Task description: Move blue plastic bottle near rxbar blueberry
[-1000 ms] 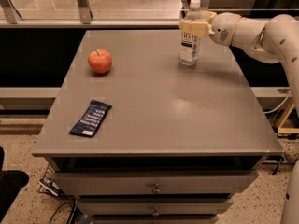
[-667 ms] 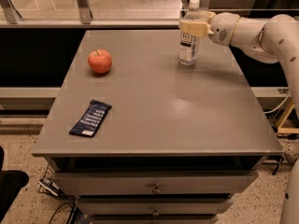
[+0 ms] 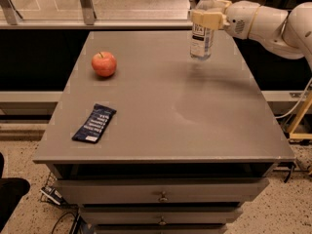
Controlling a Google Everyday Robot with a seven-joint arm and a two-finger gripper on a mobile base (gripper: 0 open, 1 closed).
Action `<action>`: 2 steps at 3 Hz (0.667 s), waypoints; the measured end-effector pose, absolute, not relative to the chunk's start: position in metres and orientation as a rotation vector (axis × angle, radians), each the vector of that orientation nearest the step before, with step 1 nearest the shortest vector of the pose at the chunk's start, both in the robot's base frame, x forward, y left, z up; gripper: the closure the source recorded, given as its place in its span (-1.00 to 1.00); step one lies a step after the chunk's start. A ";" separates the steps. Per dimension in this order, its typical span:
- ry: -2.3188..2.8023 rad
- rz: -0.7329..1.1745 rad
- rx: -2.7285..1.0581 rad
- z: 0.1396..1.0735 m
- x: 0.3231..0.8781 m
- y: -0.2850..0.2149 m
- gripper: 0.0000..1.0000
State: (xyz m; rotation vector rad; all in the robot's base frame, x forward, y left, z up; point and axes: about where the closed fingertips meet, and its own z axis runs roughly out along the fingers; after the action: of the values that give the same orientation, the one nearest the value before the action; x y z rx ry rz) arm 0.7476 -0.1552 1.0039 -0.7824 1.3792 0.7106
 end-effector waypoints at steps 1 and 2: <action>1.329 0.684 -0.762 1.035 0.710 -0.156 1.00; 1.292 0.685 -0.745 1.040 0.665 -0.146 1.00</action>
Offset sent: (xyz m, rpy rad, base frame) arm -0.1495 0.0397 0.0055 0.0711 -0.0546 0.0041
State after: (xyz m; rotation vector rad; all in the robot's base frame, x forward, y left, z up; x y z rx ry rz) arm 0.6650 -0.1459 1.0402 -0.7447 1.2925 0.6854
